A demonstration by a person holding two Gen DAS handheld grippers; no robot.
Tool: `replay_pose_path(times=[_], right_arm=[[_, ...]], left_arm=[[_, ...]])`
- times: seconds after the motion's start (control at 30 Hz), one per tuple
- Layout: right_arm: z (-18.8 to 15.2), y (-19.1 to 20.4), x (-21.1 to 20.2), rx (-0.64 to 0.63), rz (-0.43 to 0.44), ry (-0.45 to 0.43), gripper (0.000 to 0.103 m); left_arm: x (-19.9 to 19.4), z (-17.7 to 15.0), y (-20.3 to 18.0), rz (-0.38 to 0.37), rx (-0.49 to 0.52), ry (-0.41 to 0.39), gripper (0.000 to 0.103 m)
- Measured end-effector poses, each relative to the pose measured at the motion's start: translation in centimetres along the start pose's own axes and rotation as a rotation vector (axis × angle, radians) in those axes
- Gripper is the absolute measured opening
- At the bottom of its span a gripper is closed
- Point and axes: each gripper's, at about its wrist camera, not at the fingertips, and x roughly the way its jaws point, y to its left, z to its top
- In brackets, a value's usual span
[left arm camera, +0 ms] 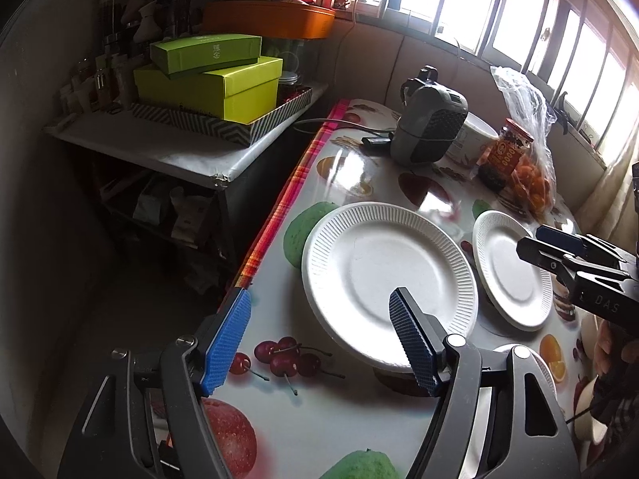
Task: Organize plates and bowls
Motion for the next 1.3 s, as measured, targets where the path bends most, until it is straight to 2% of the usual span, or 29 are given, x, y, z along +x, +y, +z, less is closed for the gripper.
replay_pose_path(times=[0.13,0.43,0.67,0.77,0.83,1.03,1.13,1.3], right_arm=[[0.5,-0.3,2.3,0.005,0.035,0.047,0.045],[0.7,-0.2,6.2,0.018,0.108,0.145,0.039],[0.3,-0.8,7.3,0.057,0.133,0.175,0.033],[0.2,-1.0,7.5,0.069,0.142,0.183,0.027],[0.2,-1.1,7.6,0.076,0.146,0.187,0.026],[0.1,-1.2,8.0,0.095,0.173,0.198,0.026],[0.1,-1.2,8.1,0.096,0.183,0.204,0.025],[0.1,-1.2,8.5,0.102,0.184,0.216,0.025]], left_arm=[[1.5,0.2,0.5,-0.021,-0.031,0.033,0.066],[3.9,0.2,0.8,-0.014,-0.051,0.082,0.063],[5.0,0.1,1.3,-0.053,-0.097,0.119,0.063],[5.2,0.0,1.4,-0.057,-0.102,0.128,0.054],[5.4,0.0,1.2,-0.063,-0.099,0.133,0.048],[5.6,0.1,1.0,-0.074,-0.105,0.142,0.047],[5.9,0.2,1.1,-0.080,-0.113,0.154,0.040],[6.2,0.0,0.9,-0.074,-0.110,0.165,0.040]])
